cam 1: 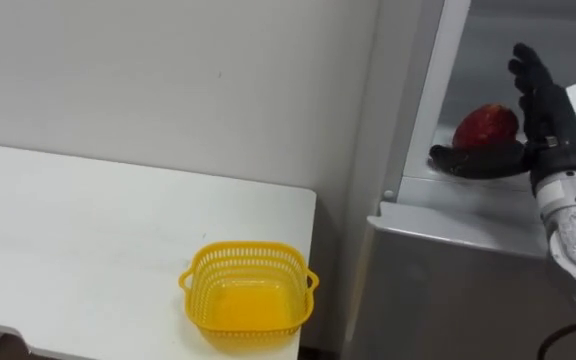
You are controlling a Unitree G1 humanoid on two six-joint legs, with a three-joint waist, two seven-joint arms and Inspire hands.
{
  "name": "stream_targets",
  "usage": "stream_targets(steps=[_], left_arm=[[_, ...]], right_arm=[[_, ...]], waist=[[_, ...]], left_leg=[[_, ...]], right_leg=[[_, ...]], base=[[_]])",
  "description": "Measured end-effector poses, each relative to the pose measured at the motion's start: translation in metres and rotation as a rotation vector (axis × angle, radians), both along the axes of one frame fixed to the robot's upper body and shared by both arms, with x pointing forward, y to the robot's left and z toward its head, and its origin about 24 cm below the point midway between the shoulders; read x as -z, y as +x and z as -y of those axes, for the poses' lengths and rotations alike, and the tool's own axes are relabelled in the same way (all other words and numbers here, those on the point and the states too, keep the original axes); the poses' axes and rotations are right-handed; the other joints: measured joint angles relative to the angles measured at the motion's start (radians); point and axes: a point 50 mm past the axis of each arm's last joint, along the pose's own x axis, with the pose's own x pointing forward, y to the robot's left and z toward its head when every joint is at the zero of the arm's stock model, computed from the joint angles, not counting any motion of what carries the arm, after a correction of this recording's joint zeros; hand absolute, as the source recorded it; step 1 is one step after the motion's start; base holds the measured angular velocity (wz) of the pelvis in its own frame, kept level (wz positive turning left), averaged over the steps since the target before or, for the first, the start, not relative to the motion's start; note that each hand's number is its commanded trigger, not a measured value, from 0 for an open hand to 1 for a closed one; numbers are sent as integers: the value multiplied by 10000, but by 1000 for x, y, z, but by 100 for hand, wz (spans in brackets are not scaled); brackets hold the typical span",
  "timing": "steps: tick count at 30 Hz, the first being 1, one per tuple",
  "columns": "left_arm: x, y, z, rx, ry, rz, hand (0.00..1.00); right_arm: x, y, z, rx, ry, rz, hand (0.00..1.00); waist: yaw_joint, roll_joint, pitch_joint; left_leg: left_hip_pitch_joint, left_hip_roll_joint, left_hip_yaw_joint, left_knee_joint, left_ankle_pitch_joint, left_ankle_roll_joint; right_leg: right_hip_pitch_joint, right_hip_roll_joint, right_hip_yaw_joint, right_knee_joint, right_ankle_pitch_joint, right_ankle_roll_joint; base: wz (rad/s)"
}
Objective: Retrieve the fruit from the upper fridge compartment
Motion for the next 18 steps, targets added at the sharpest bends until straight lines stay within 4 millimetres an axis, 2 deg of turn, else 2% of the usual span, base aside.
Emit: stream_targets(steps=[6,18], left_arm=[[0,0,-1,-29,156,43,0],[0,-7,-3,-105,152,-254,0]], right_arm=[[6,1,10,34,-67,-504,0],[3,9,15,-242,263,-854,0]], waist=[[17,-10,10],[13,-69,23]], left_leg=[[-33,-3,-19,-14,4,-7],[-77,1,-18,-10,8,-11]], right_leg=[[-10,0,1,0,0,0],[-36,9,-32,-13,0,-1]], base=[[1],[0]])
